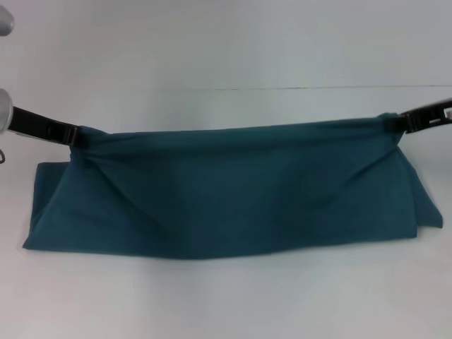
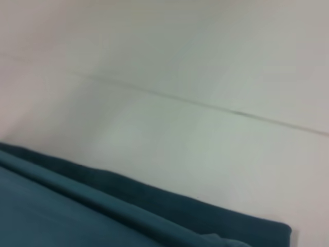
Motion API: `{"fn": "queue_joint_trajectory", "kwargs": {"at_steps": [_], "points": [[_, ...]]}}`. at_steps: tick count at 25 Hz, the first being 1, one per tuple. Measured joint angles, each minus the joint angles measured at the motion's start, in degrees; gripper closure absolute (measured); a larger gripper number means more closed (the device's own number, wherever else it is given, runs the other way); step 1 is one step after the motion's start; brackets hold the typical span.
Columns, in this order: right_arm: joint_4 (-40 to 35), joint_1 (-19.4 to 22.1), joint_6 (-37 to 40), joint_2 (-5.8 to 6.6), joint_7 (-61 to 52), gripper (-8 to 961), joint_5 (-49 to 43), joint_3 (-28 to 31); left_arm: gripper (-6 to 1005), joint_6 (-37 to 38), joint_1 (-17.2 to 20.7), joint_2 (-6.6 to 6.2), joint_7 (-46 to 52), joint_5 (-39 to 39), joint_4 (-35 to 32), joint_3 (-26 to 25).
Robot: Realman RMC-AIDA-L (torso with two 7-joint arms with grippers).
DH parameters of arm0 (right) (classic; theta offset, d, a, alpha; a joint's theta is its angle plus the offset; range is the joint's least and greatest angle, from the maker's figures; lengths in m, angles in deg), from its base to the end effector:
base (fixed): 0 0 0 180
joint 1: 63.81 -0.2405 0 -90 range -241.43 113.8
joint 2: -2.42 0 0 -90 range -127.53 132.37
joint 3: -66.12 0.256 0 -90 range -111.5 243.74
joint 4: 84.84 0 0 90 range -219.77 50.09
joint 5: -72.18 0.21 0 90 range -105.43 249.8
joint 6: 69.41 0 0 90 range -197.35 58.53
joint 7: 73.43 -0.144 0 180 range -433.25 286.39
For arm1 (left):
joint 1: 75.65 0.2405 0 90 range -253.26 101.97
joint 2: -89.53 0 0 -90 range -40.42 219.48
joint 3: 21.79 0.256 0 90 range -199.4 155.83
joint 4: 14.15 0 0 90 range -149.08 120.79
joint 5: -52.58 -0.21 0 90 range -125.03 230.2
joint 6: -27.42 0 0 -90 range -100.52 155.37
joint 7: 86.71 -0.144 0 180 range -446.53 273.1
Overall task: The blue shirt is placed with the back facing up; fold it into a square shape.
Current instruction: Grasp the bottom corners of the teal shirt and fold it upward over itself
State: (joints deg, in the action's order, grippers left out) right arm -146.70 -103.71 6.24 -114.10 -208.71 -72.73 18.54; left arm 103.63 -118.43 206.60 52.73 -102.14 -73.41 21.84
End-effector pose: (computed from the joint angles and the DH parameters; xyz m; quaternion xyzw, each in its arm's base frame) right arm 0.2299 0.4194 0.0748 -0.8576 0.4212 0.0187 0.2944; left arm -0.2439 0.4212 0.0747 -0.8300 -0.4655 0.0263 0.3063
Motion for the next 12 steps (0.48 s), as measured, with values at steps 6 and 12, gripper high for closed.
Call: {"fn": "queue_joint_trajectory", "kwargs": {"at_steps": [6, 12], "points": [[1.3, -1.03, -3.61, -0.9, -0.12, 894, -1.61, -0.71, 863, -3.43, -1.44, 0.13, 0.1, -2.21, 3.98, 0.05], [4.13, -1.89, -7.27, -1.3, -0.29, 893, -2.43, -2.93, 836, -5.85, -1.6, 0.38, 0.1, -2.39, 4.76, 0.44]]}}
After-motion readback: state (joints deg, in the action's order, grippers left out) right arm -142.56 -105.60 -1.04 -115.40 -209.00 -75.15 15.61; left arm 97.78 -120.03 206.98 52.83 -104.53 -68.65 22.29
